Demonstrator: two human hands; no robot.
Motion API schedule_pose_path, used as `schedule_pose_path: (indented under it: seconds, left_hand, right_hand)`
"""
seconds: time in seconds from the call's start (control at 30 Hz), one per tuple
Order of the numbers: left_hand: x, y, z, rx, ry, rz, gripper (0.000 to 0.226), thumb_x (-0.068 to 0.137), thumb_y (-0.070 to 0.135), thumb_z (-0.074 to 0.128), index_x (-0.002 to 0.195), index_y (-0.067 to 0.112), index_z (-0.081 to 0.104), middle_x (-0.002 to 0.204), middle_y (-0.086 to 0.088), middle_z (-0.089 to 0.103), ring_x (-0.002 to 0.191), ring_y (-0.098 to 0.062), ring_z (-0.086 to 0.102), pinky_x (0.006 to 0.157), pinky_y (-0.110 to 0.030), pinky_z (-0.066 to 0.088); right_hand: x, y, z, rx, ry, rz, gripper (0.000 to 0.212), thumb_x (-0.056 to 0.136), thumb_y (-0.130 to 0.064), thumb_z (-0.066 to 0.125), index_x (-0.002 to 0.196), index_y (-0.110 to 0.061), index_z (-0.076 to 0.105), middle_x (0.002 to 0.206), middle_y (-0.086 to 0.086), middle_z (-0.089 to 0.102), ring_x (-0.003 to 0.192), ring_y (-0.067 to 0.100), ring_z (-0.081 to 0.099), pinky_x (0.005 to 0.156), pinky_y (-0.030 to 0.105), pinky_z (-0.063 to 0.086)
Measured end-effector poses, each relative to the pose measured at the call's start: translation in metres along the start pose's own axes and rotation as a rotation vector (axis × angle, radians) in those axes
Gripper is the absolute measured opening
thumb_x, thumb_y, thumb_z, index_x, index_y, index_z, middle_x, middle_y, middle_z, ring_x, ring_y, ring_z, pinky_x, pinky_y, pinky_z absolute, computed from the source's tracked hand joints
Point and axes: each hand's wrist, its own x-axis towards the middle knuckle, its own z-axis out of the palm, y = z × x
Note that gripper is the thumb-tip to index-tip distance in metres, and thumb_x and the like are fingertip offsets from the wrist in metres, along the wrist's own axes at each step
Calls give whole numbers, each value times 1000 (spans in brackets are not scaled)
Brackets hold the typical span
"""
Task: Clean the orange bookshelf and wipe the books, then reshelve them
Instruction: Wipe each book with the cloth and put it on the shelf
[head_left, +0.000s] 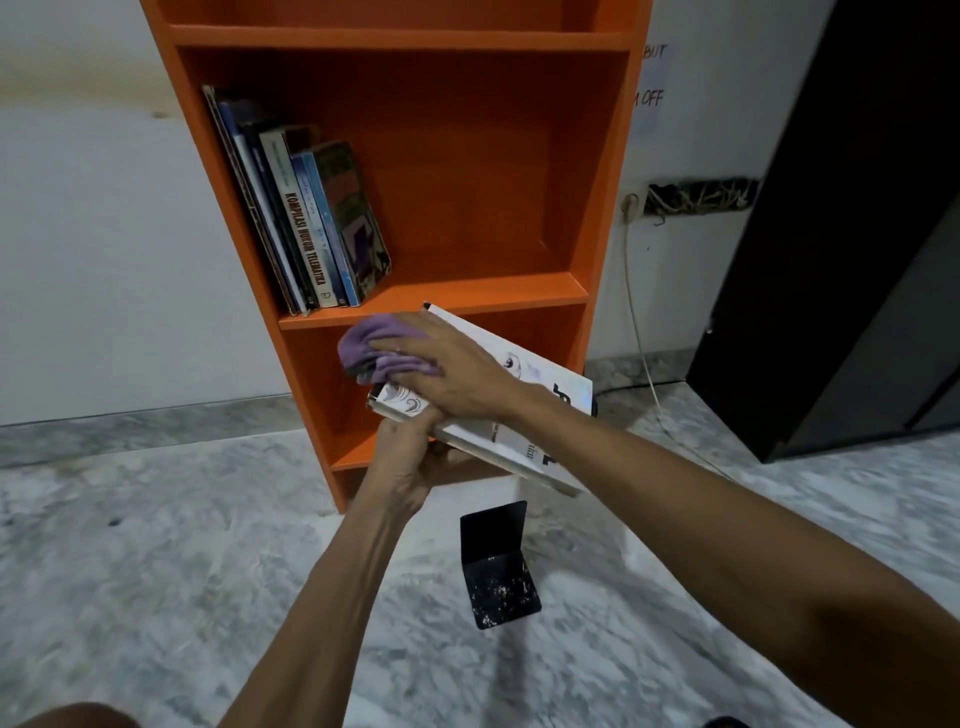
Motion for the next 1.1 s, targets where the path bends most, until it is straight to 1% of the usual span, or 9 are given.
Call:
schedule_pose_path:
  seconds: [0.2, 0.33, 0.43, 0.57, 0.67, 0.8, 0.9, 0.97, 1.1]
  left_hand:
    - [-11, -8, -8, -46, -56, -103, 20, 86, -5, 60, 103, 7, 62, 97, -15, 73, 92, -37, 67, 80, -69, 50]
    - [-5, -10, -3, -38, -60, -109, 20, 86, -6, 61, 102, 7, 61, 90, -11, 75, 84, -30, 71, 76, -63, 54]
    - [9, -8, -1, -99, 7, -135, 16, 84, -7, 57, 92, 6, 65, 76, -9, 72, 70, -25, 69, 59, -42, 60]
    - [23, -11, -14, -205, 67, -199, 18, 78, -3, 58, 93, 4, 67, 93, -18, 66, 82, -30, 64, 80, -52, 56]
    - [22, -12, -25, -210, 154, -190, 12, 80, -3, 61, 89, 4, 64, 88, -15, 67, 74, -27, 65, 62, -40, 58]
    - [17, -10, -31, -263, 223, -166, 23, 84, -5, 60, 105, 6, 60, 101, -12, 70, 88, -29, 69, 73, -50, 58]
    - [11, -6, -30, -365, 209, -195, 20, 86, -3, 60, 104, 7, 59, 106, -13, 69, 93, -29, 68, 68, -50, 59]
    - [7, 2, -23, -436, 191, -200, 20, 88, 1, 60, 107, 9, 59, 109, -13, 67, 97, -29, 66, 70, -50, 57]
    - [0, 17, -1, -475, 175, -189, 25, 89, 3, 60, 113, 9, 57, 113, -14, 65, 99, -29, 65, 74, -48, 58]
  right_hand:
    - [42, 82, -8, -153, 192, 445, 39, 97, -7, 53, 129, -29, 58, 123, 8, 63, 93, 23, 62, 70, 33, 53]
    - [33, 70, -11, -189, 443, 446, 39, 99, -12, 51, 136, -23, 54, 123, 10, 55, 103, 23, 53, 79, 29, 51]
    - [-1, 30, 9, -95, 192, 153, 33, 98, -32, 54, 130, -32, 60, 122, 3, 63, 103, 20, 61, 83, 36, 53]
    - [-58, 24, 23, -80, 106, 106, 34, 97, -32, 54, 130, -26, 62, 123, 7, 64, 112, 26, 56, 91, 38, 44]
    - [-103, 41, 18, -160, -20, -7, 40, 95, -27, 58, 135, -24, 58, 118, 12, 62, 102, 30, 56, 81, 39, 46]
    - [-144, 77, 7, -230, -67, 257, 38, 94, -10, 58, 131, -17, 61, 110, 14, 61, 95, 31, 60, 74, 35, 50]
    - [-151, 84, -5, 450, 294, 788, 23, 99, -2, 46, 116, -2, 62, 103, 8, 61, 88, 21, 63, 84, 18, 47]
    - [-144, 78, -6, 1057, 580, 994, 21, 104, -21, 48, 104, -8, 64, 89, 9, 63, 75, 19, 60, 82, 32, 51]
    - [-119, 48, 5, 1494, 564, 867, 55, 90, -59, 57, 116, -12, 66, 108, 14, 72, 85, 27, 67, 75, 39, 56]
